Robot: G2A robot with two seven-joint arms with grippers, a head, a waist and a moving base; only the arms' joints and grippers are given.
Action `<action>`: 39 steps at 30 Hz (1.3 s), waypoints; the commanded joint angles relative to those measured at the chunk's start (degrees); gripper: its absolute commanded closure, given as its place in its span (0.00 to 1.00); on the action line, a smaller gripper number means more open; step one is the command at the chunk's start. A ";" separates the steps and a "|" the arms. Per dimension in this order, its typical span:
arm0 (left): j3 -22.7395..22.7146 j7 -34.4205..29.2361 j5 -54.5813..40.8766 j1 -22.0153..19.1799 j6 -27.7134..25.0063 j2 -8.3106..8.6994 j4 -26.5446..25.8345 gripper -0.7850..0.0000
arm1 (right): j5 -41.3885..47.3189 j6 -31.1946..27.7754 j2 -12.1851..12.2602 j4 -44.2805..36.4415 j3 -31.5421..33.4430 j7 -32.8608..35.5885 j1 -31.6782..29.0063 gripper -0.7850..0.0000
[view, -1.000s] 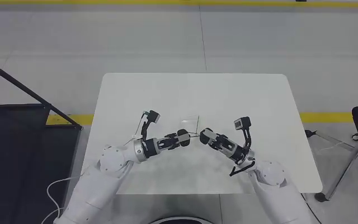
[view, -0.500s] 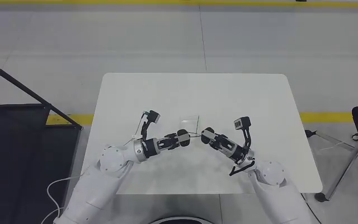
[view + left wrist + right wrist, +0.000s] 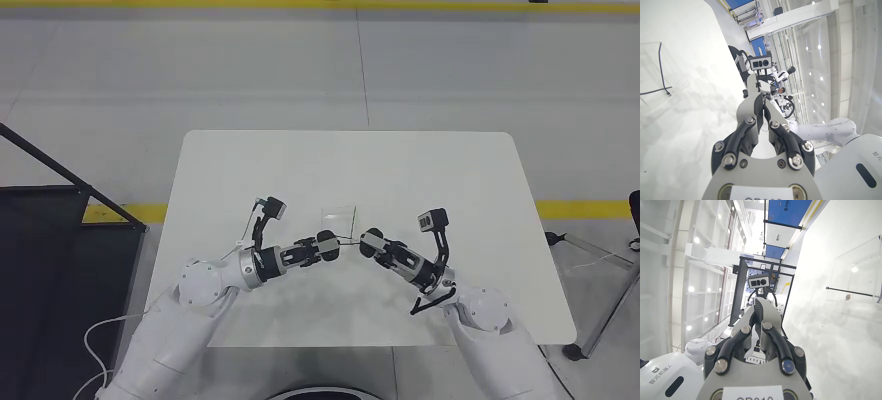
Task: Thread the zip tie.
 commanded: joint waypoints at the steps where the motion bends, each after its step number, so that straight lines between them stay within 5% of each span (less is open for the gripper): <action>1: 0.05 -0.10 -0.11 -0.06 0.17 0.01 0.02 0.73 | 0.05 -0.06 0.00 -0.02 0.09 -0.16 -0.03 1.00; 3: 0.04 0.02 -0.03 -0.10 0.08 0.02 0.03 1.00 | 0.07 -0.08 0.01 0.01 0.16 -0.29 -0.08 1.00; 21: 0.39 0.21 -0.36 -0.43 -0.27 0.07 0.48 1.00 | 0.32 0.16 0.04 -0.06 0.18 -0.05 -0.11 1.00; 22: 0.40 0.34 -0.45 -0.43 -0.42 0.06 0.54 1.00 | 0.35 0.20 0.05 -0.05 0.18 -0.03 -0.13 0.90; 23: 0.40 0.44 -0.53 -0.43 -0.52 0.05 0.60 1.00 | 0.35 0.27 0.05 -0.08 0.16 0.04 -0.14 0.62; 24: 0.39 0.60 -0.54 -0.44 -0.58 0.05 0.66 1.00 | 0.33 0.29 0.06 -0.16 0.18 0.12 -0.16 0.51; 39: 0.54 1.13 -0.58 -0.70 -0.41 0.05 1.00 1.00 | 0.89 -0.53 0.21 -0.68 0.83 0.55 -0.83 0.89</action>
